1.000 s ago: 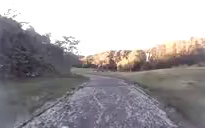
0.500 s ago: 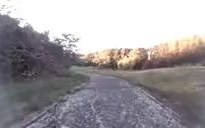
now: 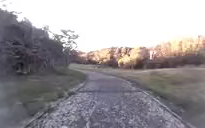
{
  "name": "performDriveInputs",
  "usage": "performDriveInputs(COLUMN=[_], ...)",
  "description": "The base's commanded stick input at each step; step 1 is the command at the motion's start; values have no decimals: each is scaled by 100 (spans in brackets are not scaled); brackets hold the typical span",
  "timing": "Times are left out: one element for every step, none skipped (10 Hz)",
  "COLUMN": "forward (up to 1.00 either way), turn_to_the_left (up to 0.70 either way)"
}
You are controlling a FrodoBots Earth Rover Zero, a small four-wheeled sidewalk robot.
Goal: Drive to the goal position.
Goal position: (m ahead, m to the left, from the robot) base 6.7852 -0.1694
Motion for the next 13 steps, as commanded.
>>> performDriveInputs(forward=[100, 100, 100, 100, 100, 100, 100, 100, 100, 100, 100, 100, 100], turn_to_the_left=[0, 0, 0, 0, 0, 0, 0, 0, 0, 0, 0, 0, 0])
